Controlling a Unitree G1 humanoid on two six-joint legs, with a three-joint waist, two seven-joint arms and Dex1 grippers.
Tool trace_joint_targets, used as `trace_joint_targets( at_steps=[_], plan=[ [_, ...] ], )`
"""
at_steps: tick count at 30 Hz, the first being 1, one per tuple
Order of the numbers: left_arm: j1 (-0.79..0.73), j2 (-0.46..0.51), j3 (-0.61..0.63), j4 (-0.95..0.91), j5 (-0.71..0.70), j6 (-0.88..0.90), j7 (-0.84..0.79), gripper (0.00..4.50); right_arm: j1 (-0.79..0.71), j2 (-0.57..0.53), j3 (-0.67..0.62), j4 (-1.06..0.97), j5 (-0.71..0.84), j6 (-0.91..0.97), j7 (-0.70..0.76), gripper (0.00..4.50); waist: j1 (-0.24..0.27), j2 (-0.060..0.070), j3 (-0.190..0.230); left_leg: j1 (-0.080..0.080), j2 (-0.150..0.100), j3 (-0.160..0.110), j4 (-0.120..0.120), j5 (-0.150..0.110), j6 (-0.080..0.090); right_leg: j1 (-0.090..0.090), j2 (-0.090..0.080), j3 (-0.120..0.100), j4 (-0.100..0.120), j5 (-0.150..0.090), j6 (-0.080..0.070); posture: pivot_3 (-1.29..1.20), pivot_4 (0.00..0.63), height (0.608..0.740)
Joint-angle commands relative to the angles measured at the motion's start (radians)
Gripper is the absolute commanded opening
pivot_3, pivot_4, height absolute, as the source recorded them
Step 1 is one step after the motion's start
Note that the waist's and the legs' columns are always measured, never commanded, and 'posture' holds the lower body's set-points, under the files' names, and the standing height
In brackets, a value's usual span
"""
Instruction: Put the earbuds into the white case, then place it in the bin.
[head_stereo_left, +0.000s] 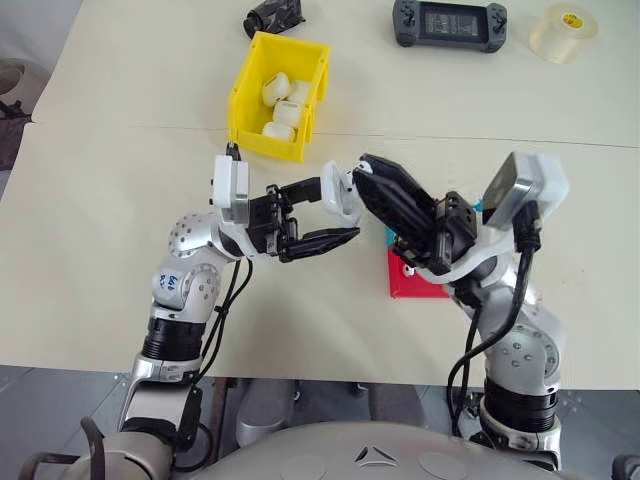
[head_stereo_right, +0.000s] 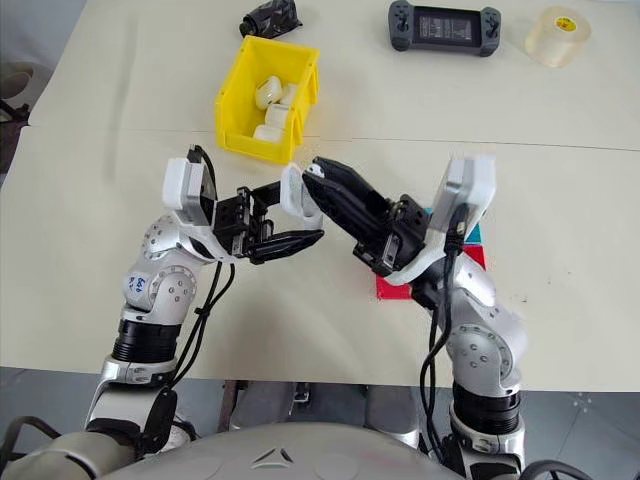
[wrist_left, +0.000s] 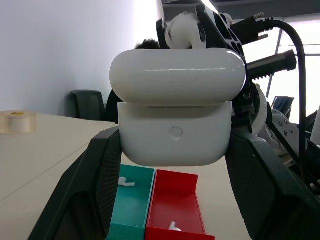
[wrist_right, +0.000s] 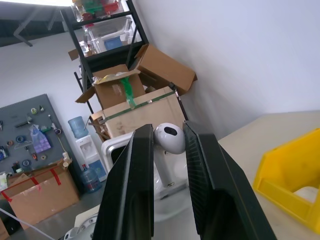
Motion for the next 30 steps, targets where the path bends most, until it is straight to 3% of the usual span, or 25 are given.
trace_joint_targets(
  at_steps=[1,10,15,22,26,30],
  plan=[
    [-0.013,-0.010,0.010,-0.046,-0.027,0.005,0.008,2.76,0.023,-0.004,0.022,-0.020,-0.016,-0.040,0.013,0.51,0.000,0.000,0.000,0.000,0.000,0.000,0.000,0.000,0.000,0.000,0.000,0.000,0.000,0.000,0.000,0.00,0.150,0.740],
    [-0.025,-0.023,0.022,-0.057,-0.036,0.021,0.024,2.76,0.066,-0.014,0.055,0.018,-0.050,-0.083,0.027,0.51,0.000,0.000,0.000,0.000,0.000,0.000,0.000,0.000,0.000,0.000,0.000,0.000,0.000,0.000,0.000,0.00,0.150,0.740],
    [-0.030,-0.026,0.030,-0.057,-0.039,0.025,0.026,2.76,0.083,-0.028,0.057,0.034,0.012,-0.048,0.034,0.51,0.000,0.000,0.000,0.000,0.000,0.000,0.000,0.000,0.000,0.000,0.000,0.000,0.000,0.000,0.000,0.00,0.150,0.740],
    [-0.036,-0.030,0.033,-0.053,-0.032,0.025,0.021,2.76,0.075,-0.059,0.064,0.024,0.009,-0.057,0.057,2.79,0.000,0.000,0.000,0.000,0.000,0.000,0.000,0.000,0.000,0.000,0.000,0.000,0.000,0.000,0.000,0.00,0.150,0.740],
    [-0.021,0.006,0.044,-0.053,0.007,0.014,0.030,2.76,0.078,-0.134,-0.009,0.008,-0.005,-0.068,0.064,4.10,0.002,0.000,0.000,0.000,0.000,0.000,0.000,0.000,0.000,0.000,0.000,0.000,0.000,0.000,0.000,0.00,0.150,0.740],
    [-0.005,0.142,0.042,-0.018,0.146,-0.025,0.037,2.76,0.129,-0.311,-0.111,0.044,-0.043,-0.062,0.135,4.10,0.002,0.000,0.000,0.000,0.000,0.000,0.000,0.000,0.000,0.000,-0.001,0.000,-0.001,0.000,0.000,0.00,0.150,0.740]
  ],
)
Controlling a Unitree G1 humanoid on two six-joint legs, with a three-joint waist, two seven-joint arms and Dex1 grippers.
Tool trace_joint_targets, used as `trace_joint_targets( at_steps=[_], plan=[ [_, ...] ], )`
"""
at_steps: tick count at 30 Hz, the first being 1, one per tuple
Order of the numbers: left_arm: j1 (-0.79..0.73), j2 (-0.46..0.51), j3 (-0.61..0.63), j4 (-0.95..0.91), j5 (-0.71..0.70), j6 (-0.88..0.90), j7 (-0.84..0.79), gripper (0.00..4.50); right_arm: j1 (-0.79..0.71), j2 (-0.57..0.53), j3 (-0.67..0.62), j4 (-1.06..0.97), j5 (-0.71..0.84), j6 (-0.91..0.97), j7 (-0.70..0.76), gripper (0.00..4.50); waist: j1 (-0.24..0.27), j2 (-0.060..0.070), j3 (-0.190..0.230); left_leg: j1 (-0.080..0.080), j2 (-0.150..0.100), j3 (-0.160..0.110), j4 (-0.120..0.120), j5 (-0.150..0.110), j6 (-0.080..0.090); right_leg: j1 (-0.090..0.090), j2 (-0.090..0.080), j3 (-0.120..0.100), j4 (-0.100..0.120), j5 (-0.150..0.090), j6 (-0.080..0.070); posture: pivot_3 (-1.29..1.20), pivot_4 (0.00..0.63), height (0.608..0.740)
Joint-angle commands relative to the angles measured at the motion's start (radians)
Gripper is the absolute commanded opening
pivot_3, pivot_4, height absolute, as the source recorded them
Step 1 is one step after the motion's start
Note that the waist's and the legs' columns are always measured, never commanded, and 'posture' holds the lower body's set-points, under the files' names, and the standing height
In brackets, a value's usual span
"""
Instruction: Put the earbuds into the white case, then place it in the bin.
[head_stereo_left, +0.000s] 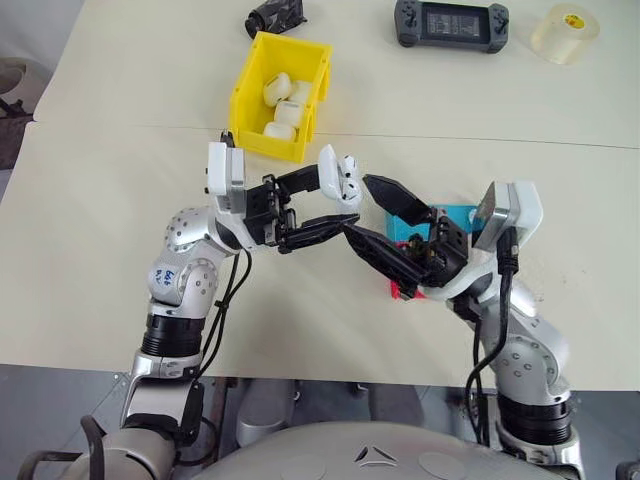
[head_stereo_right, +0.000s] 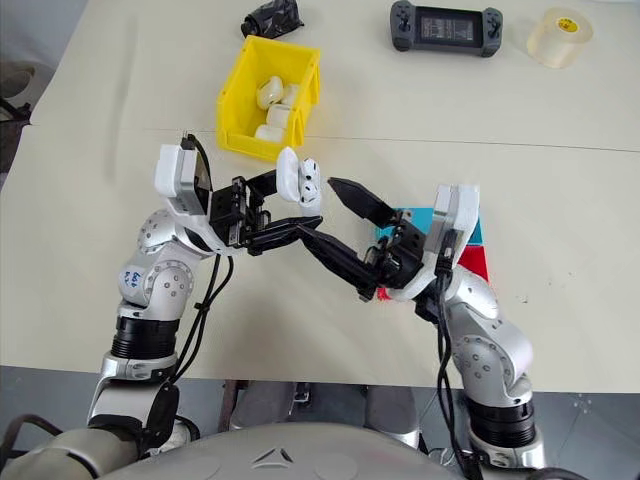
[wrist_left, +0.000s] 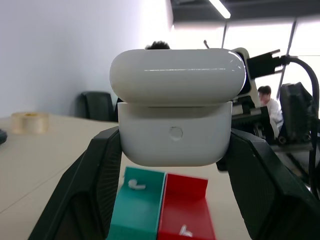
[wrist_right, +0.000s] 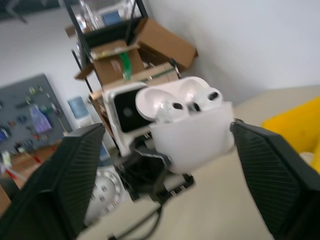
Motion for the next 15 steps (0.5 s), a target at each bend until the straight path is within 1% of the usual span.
trace_joint_targets(
  at_steps=[1,3,5,6,7,9,10,11,12,13,15],
  plan=[
    [0.014,0.101,0.002,-0.001,0.109,-0.065,-0.019,2.76,0.040,-0.106,-0.088,0.018,-0.013,-0.002,0.081,4.10,0.000,0.000,0.000,0.000,0.000,0.000,-0.001,0.000,0.000,0.000,0.000,0.000,0.000,0.000,0.000,0.00,0.150,0.740],
    [0.014,0.170,-0.025,0.014,0.182,-0.094,-0.032,2.76,0.050,-0.151,-0.120,0.067,-0.055,-0.034,0.108,4.10,0.000,0.000,0.000,0.000,0.000,0.001,-0.001,0.000,0.000,0.000,0.000,0.000,-0.001,0.000,0.000,0.00,0.150,0.740],
    [0.011,0.218,-0.046,0.020,0.236,-0.100,-0.034,2.76,0.060,-0.200,-0.135,0.109,-0.091,-0.046,0.147,3.72,0.000,0.000,0.000,0.000,0.000,0.001,-0.001,0.000,0.000,0.000,0.000,0.000,-0.001,0.000,0.000,0.00,0.150,0.740],
    [0.007,0.256,-0.065,0.019,0.268,-0.095,-0.050,2.76,0.061,-0.249,-0.117,0.135,-0.159,-0.075,0.188,3.49,0.000,0.000,0.000,0.000,0.000,0.001,-0.001,0.000,0.000,0.000,-0.001,0.000,-0.001,0.000,0.000,0.00,0.150,0.740],
    [0.002,0.281,-0.080,0.018,0.290,-0.090,-0.061,2.76,0.059,-0.284,-0.104,0.158,-0.210,-0.100,0.220,3.16,0.000,0.000,0.000,0.000,0.000,0.001,-0.001,0.000,0.000,0.000,-0.002,0.000,-0.001,0.000,0.000,0.00,0.150,0.740],
    [-0.010,0.318,-0.117,0.008,0.331,-0.061,-0.068,2.76,0.000,-0.315,-0.067,0.173,-0.265,-0.097,0.217,2.51,0.000,0.000,0.000,0.000,0.000,0.001,-0.002,0.000,0.001,0.000,-0.002,0.000,-0.002,0.000,0.000,0.00,0.150,0.740],
    [-0.014,0.326,-0.130,-0.001,0.337,-0.039,-0.067,2.76,-0.039,-0.318,-0.051,0.158,-0.255,-0.062,0.202,2.21,0.000,0.000,0.000,0.000,0.000,0.001,-0.002,0.000,0.001,0.000,-0.002,0.000,-0.002,0.000,0.000,0.00,0.150,0.740],
    [-0.017,0.332,-0.141,-0.012,0.332,-0.013,-0.074,2.76,-0.077,-0.319,-0.037,0.137,-0.239,-0.027,0.192,1.78,-0.002,0.001,0.000,0.000,0.000,0.001,-0.002,0.000,0.001,0.000,-0.002,0.000,-0.002,0.000,0.000,0.00,0.150,0.740],
    [-0.018,0.334,-0.146,-0.020,0.326,0.006,-0.079,2.76,-0.100,-0.318,-0.030,0.123,-0.227,-0.004,0.189,1.57,-0.003,0.001,0.001,0.000,0.001,0.001,-0.001,0.000,0.001,0.000,-0.003,0.001,-0.001,0.000,0.000,0.00,0.150,0.740],
    [-0.020,0.341,-0.154,-0.029,0.329,0.032,-0.080,2.76,-0.128,-0.319,-0.014,0.114,-0.231,0.017,0.186,1.20,-0.002,0.001,0.001,0.000,0.001,0.001,-0.001,0.000,0.001,0.000,-0.003,0.001,-0.002,0.000,0.000,0.00,0.150,0.740],
    [-0.028,0.342,-0.166,-0.031,0.339,0.033,-0.081,2.76,-0.185,-0.307,0.021,0.100,-0.226,0.065,0.168,0.54,-0.001,0.001,0.001,0.000,0.002,0.000,-0.002,0.000,0.000,0.000,-0.003,0.000,-0.002,0.000,0.000,0.00,0.150,0.740]
  ],
)
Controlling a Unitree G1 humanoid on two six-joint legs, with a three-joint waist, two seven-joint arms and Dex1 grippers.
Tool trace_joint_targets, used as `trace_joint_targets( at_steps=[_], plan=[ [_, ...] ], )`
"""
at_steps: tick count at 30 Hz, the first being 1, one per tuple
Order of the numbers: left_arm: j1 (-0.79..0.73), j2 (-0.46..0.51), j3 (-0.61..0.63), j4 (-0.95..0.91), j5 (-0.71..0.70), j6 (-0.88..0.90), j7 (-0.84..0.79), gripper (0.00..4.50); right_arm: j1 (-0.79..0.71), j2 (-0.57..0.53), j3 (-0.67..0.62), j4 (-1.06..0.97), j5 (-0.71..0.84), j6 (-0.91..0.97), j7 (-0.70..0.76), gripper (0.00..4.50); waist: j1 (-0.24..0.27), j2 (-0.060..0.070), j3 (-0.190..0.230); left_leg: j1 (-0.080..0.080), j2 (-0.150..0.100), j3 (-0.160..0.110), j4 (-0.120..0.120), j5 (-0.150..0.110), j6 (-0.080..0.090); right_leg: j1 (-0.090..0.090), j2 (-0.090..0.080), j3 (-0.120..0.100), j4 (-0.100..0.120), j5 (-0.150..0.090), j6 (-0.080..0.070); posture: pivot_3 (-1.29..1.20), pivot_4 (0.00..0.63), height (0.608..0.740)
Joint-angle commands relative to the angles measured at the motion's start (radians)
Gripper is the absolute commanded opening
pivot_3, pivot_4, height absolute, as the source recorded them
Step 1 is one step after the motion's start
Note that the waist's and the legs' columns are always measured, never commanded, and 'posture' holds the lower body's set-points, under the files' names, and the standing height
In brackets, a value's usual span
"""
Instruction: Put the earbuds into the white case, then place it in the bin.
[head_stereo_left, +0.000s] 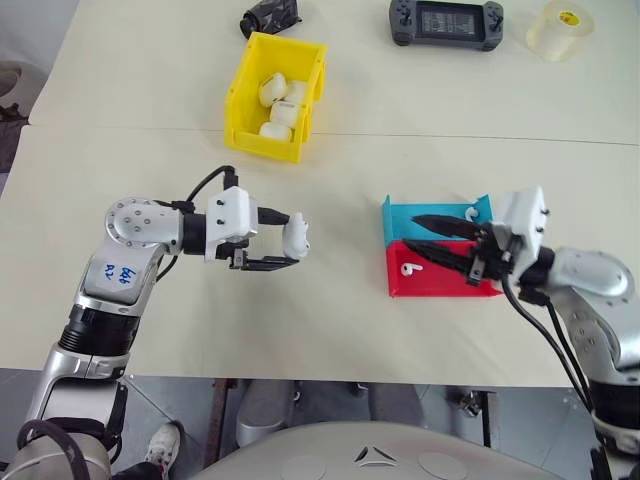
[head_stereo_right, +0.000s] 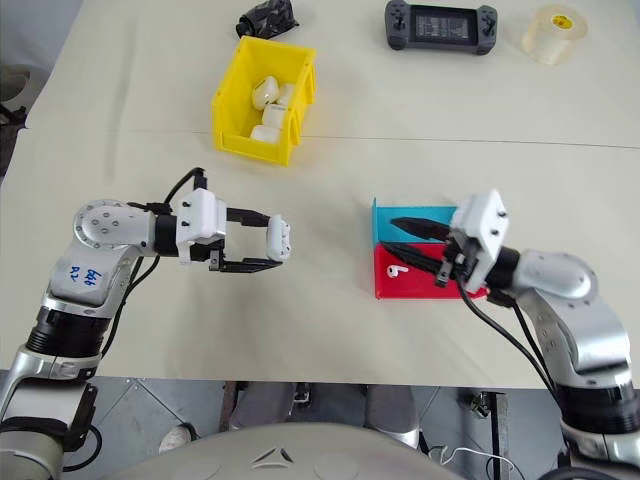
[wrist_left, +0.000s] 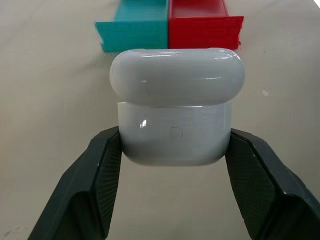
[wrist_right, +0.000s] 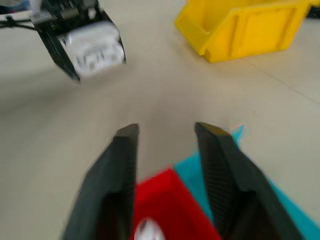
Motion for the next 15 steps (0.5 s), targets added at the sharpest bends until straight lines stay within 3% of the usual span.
trace_joint_targets(
  at_steps=[1,2,6,15],
  plan=[
    [-0.018,0.010,-0.010,-0.036,0.010,0.015,-0.005,2.76,-0.059,0.011,0.037,-0.051,0.023,0.068,-0.022,0.19,0.001,0.000,0.000,0.000,0.000,0.000,0.000,0.000,0.000,0.000,0.000,0.000,0.000,0.000,0.000,0.00,0.150,0.740],
    [-0.021,0.002,-0.012,-0.042,0.007,0.022,0.000,2.76,-0.078,0.015,0.053,-0.054,0.019,0.078,-0.021,0.01,0.002,0.000,0.000,0.000,0.000,0.000,0.000,0.000,0.000,0.000,0.000,0.000,0.000,0.000,0.000,0.00,0.150,0.740],
    [-0.054,-0.018,-0.067,-0.093,0.043,0.124,0.042,2.76,-0.221,0.084,0.202,-0.070,0.012,0.162,-0.018,0.01,0.001,0.000,0.000,-0.001,-0.001,0.000,0.001,0.000,0.000,0.000,-0.001,0.000,0.000,0.000,0.000,0.00,0.150,0.740],
    [-0.114,-0.052,-0.129,-0.117,0.081,0.180,0.063,2.76,-0.326,0.150,0.349,-0.016,-0.078,0.245,-0.038,0.01,0.003,0.000,0.000,-0.002,-0.002,-0.001,0.001,0.000,0.000,0.000,0.001,-0.001,0.001,0.000,0.000,0.00,0.150,0.740]
  ],
)
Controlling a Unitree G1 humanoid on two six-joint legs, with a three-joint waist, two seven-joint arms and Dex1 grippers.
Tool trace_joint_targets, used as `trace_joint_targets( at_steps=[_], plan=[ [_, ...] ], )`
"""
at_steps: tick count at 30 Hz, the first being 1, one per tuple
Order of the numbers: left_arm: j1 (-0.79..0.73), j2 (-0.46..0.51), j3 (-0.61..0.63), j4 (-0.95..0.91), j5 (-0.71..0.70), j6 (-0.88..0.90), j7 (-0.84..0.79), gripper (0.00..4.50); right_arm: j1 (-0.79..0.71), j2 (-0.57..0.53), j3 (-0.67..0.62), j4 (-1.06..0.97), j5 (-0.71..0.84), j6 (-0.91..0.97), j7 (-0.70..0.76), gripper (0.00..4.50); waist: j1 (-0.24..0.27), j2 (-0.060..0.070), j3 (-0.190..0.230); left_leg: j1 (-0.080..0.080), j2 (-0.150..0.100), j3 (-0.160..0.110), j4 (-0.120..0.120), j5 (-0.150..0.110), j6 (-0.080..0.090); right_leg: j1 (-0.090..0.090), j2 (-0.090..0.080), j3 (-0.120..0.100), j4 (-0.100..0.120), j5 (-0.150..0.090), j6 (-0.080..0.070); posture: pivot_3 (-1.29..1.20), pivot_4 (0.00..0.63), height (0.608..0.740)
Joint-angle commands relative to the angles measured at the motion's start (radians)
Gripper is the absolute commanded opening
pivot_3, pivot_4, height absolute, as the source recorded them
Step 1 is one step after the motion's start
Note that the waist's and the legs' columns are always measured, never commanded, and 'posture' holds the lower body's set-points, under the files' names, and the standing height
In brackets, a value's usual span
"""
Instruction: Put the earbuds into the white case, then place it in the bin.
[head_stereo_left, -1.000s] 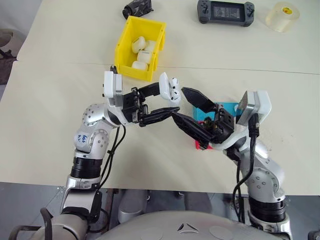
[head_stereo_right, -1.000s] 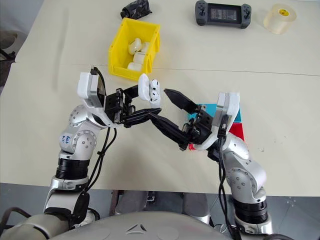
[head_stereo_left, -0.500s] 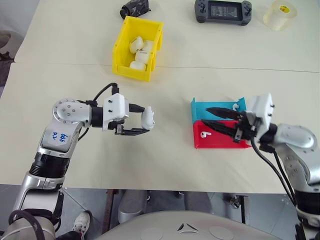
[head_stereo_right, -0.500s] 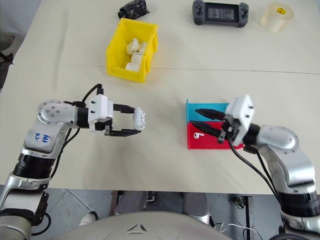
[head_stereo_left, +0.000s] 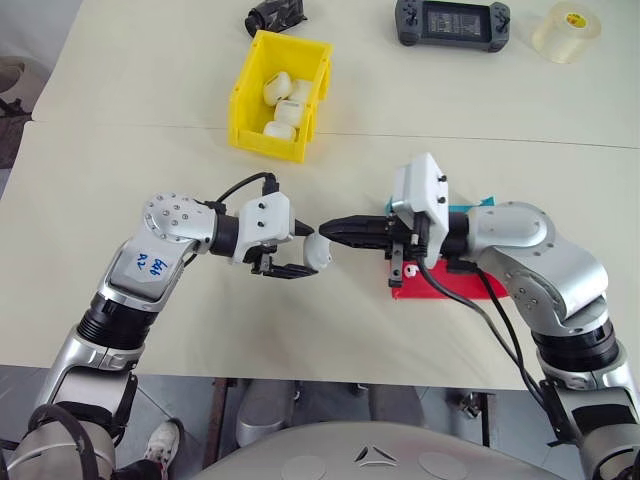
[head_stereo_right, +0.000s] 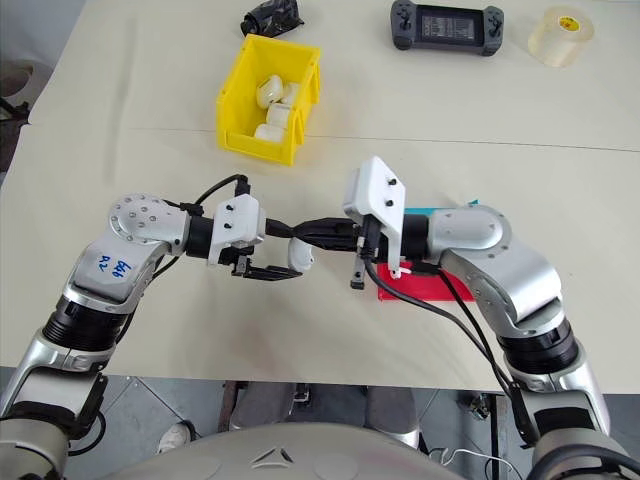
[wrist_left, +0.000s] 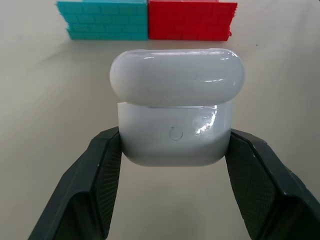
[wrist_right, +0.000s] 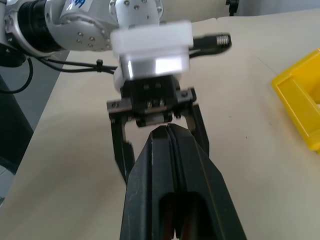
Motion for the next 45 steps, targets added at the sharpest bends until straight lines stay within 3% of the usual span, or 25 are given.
trace_joint_targets(
  at_steps=[1,5,11,16,19,23,25,31,41,45],
  plan=[
    [-0.030,-0.010,-0.001,-0.049,0.008,0.009,0.016,2.76,-0.001,-0.007,0.056,0.011,-0.057,0.009,0.007,0.01,0.001,0.000,0.000,0.000,0.000,0.000,0.000,0.000,0.000,0.000,0.000,0.000,0.000,0.000,0.000,0.00,0.150,0.740],
    [-0.031,-0.028,0.012,-0.063,-0.009,0.012,0.035,2.76,0.023,-0.015,0.054,0.023,-0.077,-0.004,0.024,0.01,-0.001,0.000,0.000,0.000,-0.001,0.000,0.000,0.000,0.000,0.000,0.000,0.000,0.001,0.000,0.000,0.00,0.150,0.740],
    [0.020,-0.028,0.102,-0.069,-0.057,-0.047,0.047,2.76,0.137,-0.099,-0.083,0.035,-0.059,-0.066,0.082,0.01,0.001,0.000,0.000,0.000,-0.002,0.000,0.000,0.000,0.001,0.000,-0.001,0.000,0.001,0.000,0.000,0.00,0.150,0.740],
    [0.097,-0.074,0.229,-0.088,-0.162,-0.024,0.104,2.76,0.255,-0.096,-0.275,0.048,0.013,-0.188,0.132,0.01,0.001,0.000,0.000,0.000,-0.001,0.000,0.001,0.000,0.001,0.000,-0.002,0.000,0.000,0.000,0.000,0.00,0.150,0.740],
    [0.147,-0.115,0.329,-0.085,-0.193,-0.039,0.200,2.76,0.363,-0.070,-0.426,0.027,0.114,-0.246,0.168,0.56,0.002,0.000,0.000,0.000,0.000,0.000,0.001,0.000,0.001,0.001,-0.002,0.000,0.000,0.000,0.001,0.00,0.150,0.740],
    [0.177,-0.167,0.426,-0.078,-0.212,-0.036,0.327,2.76,0.445,-0.051,-0.514,0.002,0.104,-0.324,0.136,1.85,0.002,0.000,0.000,0.001,0.000,0.000,0.002,0.000,0.000,0.002,-0.002,0.000,0.001,0.000,0.001,0.00,0.150,0.740],
    [0.138,-0.263,0.535,-0.058,-0.291,0.048,0.503,2.76,0.488,-0.032,-0.564,-0.016,0.109,-0.353,0.105,2.51,0.005,0.000,0.000,0.002,0.000,0.000,0.002,0.000,0.000,0.002,-0.002,0.001,0.001,0.001,0.001,0.00,0.150,0.740],
    [-0.048,-0.278,0.506,0.181,-0.162,-0.086,0.595,2.76,0.589,-0.012,-0.598,-0.056,0.074,-0.408,0.053,4.48,0.006,-0.003,0.001,0.002,-0.003,0.001,0.003,0.000,0.000,0.002,0.000,0.000,0.003,0.001,0.002,0.00,0.150,0.740],
    [-0.390,-0.296,0.384,0.819,-0.010,-0.335,0.501,2.76,0.607,0.013,-0.550,-0.109,0.059,-0.423,-0.018,4.48,0.006,-0.003,0.001,0.002,-0.005,0.003,0.003,0.001,0.001,0.001,0.001,-0.006,0.005,0.001,0.003,0.00,0.150,0.740],
    [-0.420,-0.278,0.381,0.878,-0.015,-0.368,0.425,4.06,0.612,0.014,-0.540,-0.117,0.058,-0.428,-0.030,4.50,0.000,-0.003,0.001,0.002,-0.004,0.004,0.002,0.001,0.002,0.000,0.001,-0.008,0.005,0.001,0.003,0.00,0.150,0.740]
  ],
)
